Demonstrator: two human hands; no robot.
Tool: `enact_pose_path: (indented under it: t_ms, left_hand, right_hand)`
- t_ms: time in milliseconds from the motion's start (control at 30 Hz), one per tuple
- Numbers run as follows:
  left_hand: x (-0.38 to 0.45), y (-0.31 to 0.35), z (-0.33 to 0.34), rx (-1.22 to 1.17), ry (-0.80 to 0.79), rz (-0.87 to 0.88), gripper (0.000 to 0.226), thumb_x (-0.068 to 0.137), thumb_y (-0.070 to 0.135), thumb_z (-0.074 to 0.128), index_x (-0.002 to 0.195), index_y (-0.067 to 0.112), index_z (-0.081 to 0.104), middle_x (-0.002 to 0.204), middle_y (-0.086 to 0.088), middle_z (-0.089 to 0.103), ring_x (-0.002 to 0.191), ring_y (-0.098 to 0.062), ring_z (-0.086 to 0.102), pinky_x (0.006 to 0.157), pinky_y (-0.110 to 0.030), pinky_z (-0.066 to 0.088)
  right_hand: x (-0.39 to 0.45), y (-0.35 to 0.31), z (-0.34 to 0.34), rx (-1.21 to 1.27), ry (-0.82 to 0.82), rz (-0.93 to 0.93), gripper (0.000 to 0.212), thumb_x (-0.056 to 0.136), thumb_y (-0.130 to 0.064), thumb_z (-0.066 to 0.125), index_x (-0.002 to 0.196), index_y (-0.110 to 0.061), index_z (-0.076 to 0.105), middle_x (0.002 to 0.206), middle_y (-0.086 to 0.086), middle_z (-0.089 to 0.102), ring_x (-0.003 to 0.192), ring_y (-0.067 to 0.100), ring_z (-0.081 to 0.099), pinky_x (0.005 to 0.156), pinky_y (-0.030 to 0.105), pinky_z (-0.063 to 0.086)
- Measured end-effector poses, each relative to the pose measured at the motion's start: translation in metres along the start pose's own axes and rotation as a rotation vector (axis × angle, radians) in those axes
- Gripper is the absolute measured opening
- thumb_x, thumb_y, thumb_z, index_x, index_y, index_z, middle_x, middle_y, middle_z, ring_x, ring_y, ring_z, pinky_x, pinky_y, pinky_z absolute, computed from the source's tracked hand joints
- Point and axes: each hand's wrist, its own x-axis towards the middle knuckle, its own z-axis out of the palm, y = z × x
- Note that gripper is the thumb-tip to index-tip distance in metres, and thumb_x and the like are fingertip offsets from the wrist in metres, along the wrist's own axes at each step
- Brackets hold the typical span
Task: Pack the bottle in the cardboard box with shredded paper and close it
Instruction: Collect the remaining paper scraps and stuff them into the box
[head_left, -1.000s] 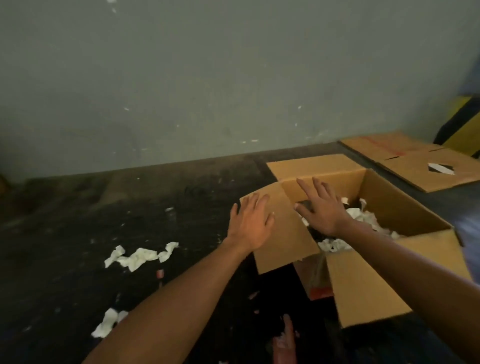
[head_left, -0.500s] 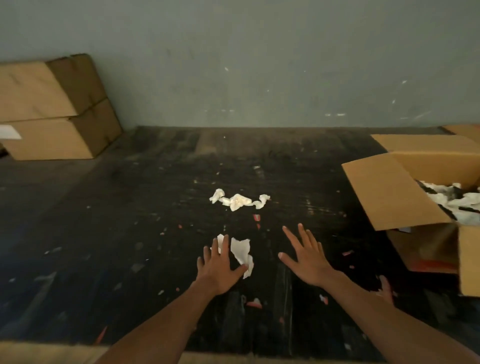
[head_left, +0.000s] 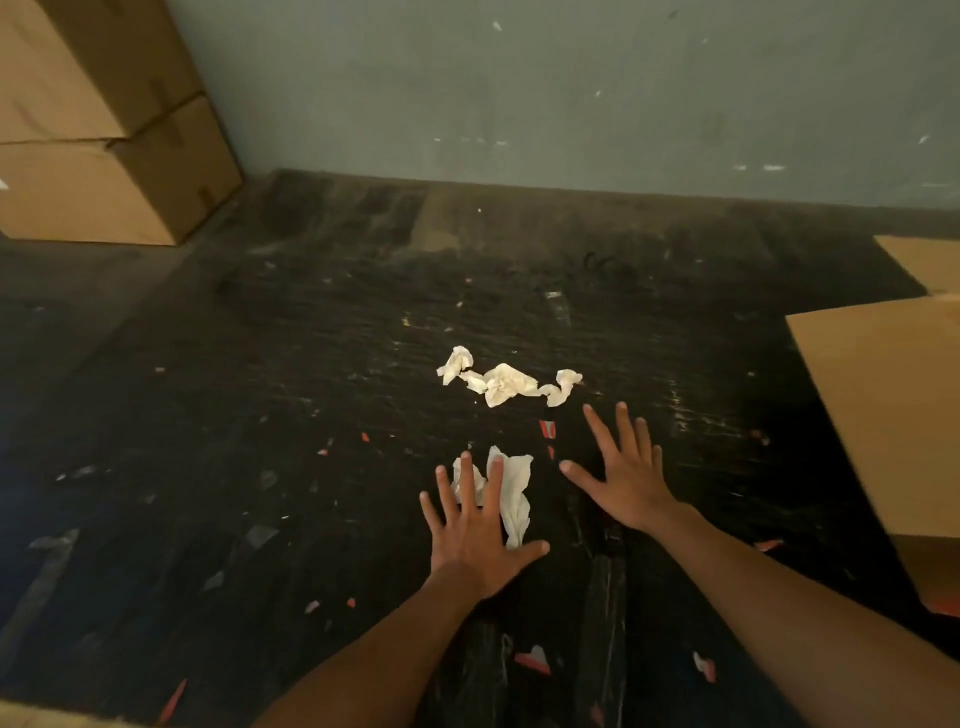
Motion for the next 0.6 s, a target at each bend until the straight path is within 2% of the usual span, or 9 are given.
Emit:
enact_pose_path:
  t_ms: [233, 400, 500, 600]
  left_hand:
    - [0.055, -0.019, -0.003, 0.07, 0.116, 0.058, 0.098, 0.077, 0.086, 0.029, 0.149, 0.042, -0.021, 0.163, -0.005, -0.02, 0.148, -0.029, -0.022, 0.12, -0.052, -0.005]
    - [0.063, -0.025, 0.0, 0.096, 0.173, 0.063, 0.086, 0.083, 0.082, 0.021, 0.153, 0.038, -0.004, 0.164, -0.004, -0.009, 0.149, -0.023, -0.019, 0.121, -0.047, -0.006]
    - [0.065, -0.025, 0.003, 0.102, 0.174, 0.054, 0.085, 0.085, 0.079, 0.023, 0.154, 0.034, 0.002, 0.165, -0.004, -0.004, 0.149, -0.023, -0.018, 0.121, -0.047, -0.005]
    - [0.065, -0.026, 0.003, 0.09, 0.173, 0.035, 0.082, 0.087, 0.078, 0.023, 0.154, 0.032, 0.006, 0.165, -0.005, 0.002, 0.15, -0.022, -0.015, 0.122, -0.047, -0.003]
  right_hand:
    - [0.129, -0.032, -0.017, -0.196, 0.028, -0.316, 0.103, 0.064, -0.092, 0.035, 0.14, -0.056, -0.024, 0.155, 0.002, -0.036, 0.142, 0.034, -0.029, 0.108, 0.073, -0.008]
    - [0.191, -0.079, -0.01, -0.437, 0.044, -0.655, 0.095, 0.069, -0.091, 0.03, 0.142, -0.055, -0.02, 0.156, 0.0, -0.034, 0.143, 0.037, -0.026, 0.104, 0.078, -0.005]
    - [0.209, -0.103, 0.002, -0.497, -0.048, -0.812, 0.078, 0.079, -0.081, 0.03, 0.144, -0.058, -0.007, 0.16, -0.005, -0.024, 0.146, 0.035, -0.021, 0.105, 0.075, -0.009]
    - [0.22, -0.11, 0.003, -0.493, -0.157, -0.855, 0.058, 0.089, -0.067, 0.033, 0.144, -0.055, 0.018, 0.163, -0.008, -0.006, 0.149, 0.03, -0.003, 0.11, 0.073, 0.004]
